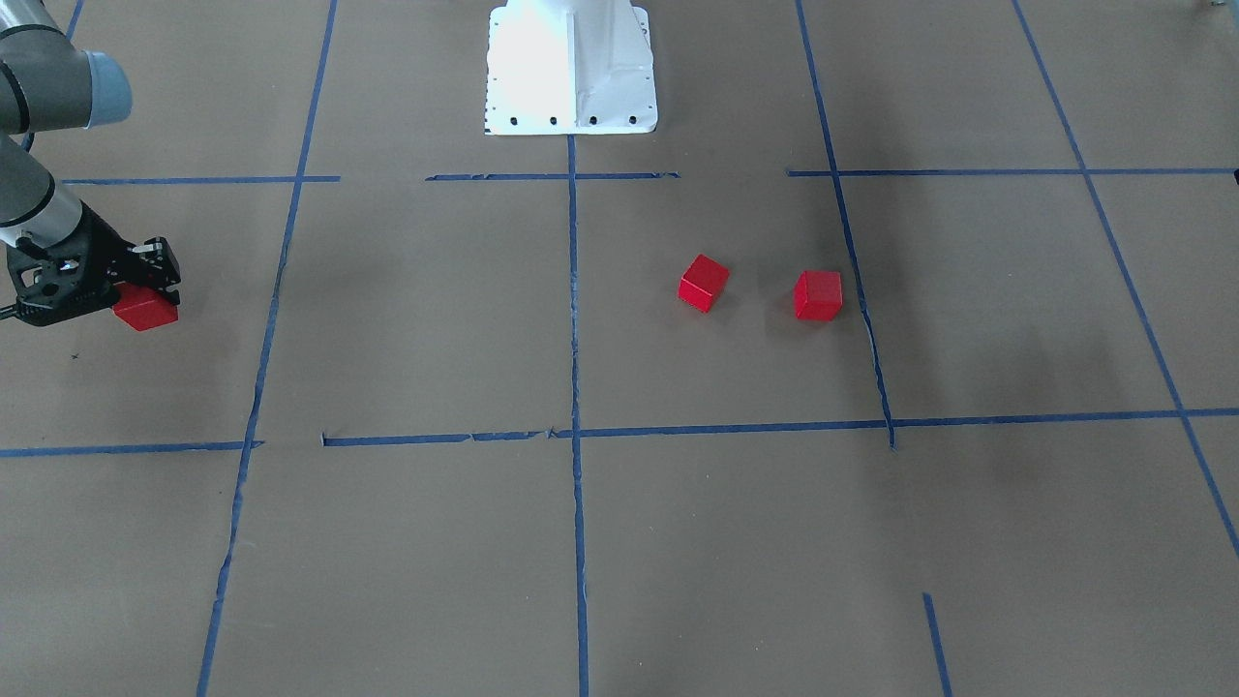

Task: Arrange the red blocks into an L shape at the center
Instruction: 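Reach the right gripper down to the lone red cube and grasp it, then carry the red cube with the right gripper toward the table center, then lower the cube at the center, open the right gripper, withdraw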

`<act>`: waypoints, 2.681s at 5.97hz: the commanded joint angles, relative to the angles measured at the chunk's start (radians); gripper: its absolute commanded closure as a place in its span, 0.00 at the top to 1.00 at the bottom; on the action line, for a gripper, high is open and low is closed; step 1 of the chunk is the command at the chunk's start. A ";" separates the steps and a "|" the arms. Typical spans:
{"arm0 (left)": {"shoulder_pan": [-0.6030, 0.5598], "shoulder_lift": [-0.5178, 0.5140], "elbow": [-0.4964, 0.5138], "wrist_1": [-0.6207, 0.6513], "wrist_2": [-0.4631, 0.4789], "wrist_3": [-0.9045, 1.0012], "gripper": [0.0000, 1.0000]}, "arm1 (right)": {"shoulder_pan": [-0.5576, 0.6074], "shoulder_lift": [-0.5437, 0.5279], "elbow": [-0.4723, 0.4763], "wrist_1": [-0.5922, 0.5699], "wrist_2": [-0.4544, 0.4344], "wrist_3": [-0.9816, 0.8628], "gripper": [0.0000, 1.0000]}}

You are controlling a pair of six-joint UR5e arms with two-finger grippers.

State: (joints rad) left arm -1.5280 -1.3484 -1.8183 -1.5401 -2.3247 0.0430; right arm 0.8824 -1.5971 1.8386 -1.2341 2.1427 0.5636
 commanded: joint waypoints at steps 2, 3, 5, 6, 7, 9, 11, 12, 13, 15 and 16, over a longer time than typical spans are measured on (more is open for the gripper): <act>0.000 0.000 -0.001 -0.002 -0.001 0.000 1.00 | -0.167 0.385 0.033 -0.313 -0.074 0.318 0.11; 0.000 0.000 -0.001 0.000 -0.001 0.000 1.00 | -0.250 0.505 -0.028 -0.330 -0.137 0.461 0.10; 0.000 0.000 0.001 0.000 -0.001 0.000 1.00 | -0.365 0.801 -0.283 -0.325 -0.237 0.705 0.11; 0.000 0.000 0.001 0.000 -0.001 0.000 1.00 | -0.414 0.884 -0.383 -0.323 -0.251 0.754 0.14; 0.002 0.000 0.001 0.000 -0.001 0.000 1.00 | -0.439 0.901 -0.406 -0.321 -0.276 0.757 0.20; 0.002 0.000 0.002 0.000 -0.001 0.000 1.00 | -0.454 0.892 -0.406 -0.323 -0.279 0.757 0.29; 0.002 0.000 0.002 0.000 -0.001 0.000 1.00 | -0.457 0.878 -0.407 -0.323 -0.276 0.743 0.51; 0.002 0.000 0.002 0.000 -0.001 0.000 1.00 | -0.457 0.873 -0.407 -0.323 -0.276 0.740 0.51; 0.002 0.000 0.002 0.000 -0.001 0.000 1.00 | -0.462 0.864 -0.406 -0.323 -0.276 0.739 0.51; 0.002 0.000 0.002 -0.002 -0.001 0.000 1.00 | -0.468 0.862 -0.407 -0.323 -0.276 0.727 0.52; 0.002 0.000 0.002 0.000 -0.001 0.000 1.00 | -0.468 0.864 -0.407 -0.323 -0.276 0.726 0.55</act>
State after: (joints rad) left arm -1.5263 -1.3484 -1.8162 -1.5408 -2.3255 0.0429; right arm 0.4153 -0.7335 1.4317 -1.5570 1.8669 1.2931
